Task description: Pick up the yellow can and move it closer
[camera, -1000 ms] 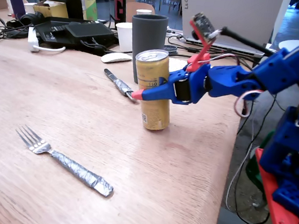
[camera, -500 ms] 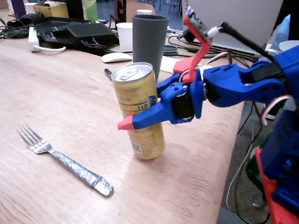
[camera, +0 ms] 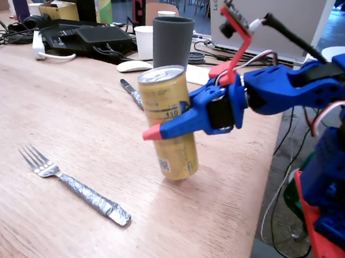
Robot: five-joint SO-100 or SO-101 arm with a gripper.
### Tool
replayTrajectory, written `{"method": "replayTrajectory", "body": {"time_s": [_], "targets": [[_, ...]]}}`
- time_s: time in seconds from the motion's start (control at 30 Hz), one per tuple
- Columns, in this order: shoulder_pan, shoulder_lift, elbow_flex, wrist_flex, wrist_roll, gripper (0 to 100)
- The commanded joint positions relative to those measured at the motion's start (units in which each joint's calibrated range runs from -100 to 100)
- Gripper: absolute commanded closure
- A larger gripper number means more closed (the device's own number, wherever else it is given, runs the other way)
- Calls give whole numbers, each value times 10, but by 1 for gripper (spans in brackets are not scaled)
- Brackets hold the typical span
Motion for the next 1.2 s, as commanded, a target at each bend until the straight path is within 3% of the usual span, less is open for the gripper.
{"method": "replayTrajectory", "body": {"time_s": [0.0, 0.13, 0.3, 0.43, 0.53, 0.6, 1.0, 1.17], "targets": [[56, -87, -19, 52, -3, 82], [66, -179, 21, 153, -3, 82], [66, -305, 140, 163, -3, 82], [61, -380, 146, 167, -3, 82], [62, -447, 146, 274, -3, 82], [64, -458, 146, 318, -3, 82], [66, -458, 146, 334, -3, 82], [67, -458, 146, 389, -3, 82]]}}
